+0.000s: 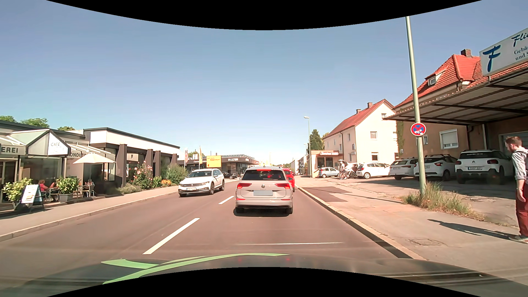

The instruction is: Follow the waypoints while adhering to traffic rules and regulations

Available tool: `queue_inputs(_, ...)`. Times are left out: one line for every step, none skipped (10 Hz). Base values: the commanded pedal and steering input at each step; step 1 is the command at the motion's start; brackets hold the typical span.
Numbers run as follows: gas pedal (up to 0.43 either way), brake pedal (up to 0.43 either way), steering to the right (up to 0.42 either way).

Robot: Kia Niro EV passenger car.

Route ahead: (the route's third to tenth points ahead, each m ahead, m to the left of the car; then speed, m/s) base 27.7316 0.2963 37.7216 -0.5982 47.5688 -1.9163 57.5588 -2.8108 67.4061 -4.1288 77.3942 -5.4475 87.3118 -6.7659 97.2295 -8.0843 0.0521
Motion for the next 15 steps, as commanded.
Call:
queue_inputs(0.000,0.006,0.008)
queue_inputs(0.000,0.006,0.008)
queue_inputs(0.000,0.006,0.008)
queue_inputs(0.000,0.006,0.008)
queue_inputs(0.000,0.006,0.008)
queue_inputs(0.000,0.006,0.008)
queue_inputs(0.000,0.006,0.008)
queue_inputs(0.000,0.012,0.008)
queue_inputs(0.000,0.012,0.008)
queue_inputs(0.000,0.018,0.008)
queue_inputs(0.000,0.024,0.008)
queue_inputs(0.000,0.037,0.008)
queue_inputs(0.000,0.049,0.008)
queue_inputs(0.000,0.049,0.008)
queue_inputs(0.000,0.049,0.008)
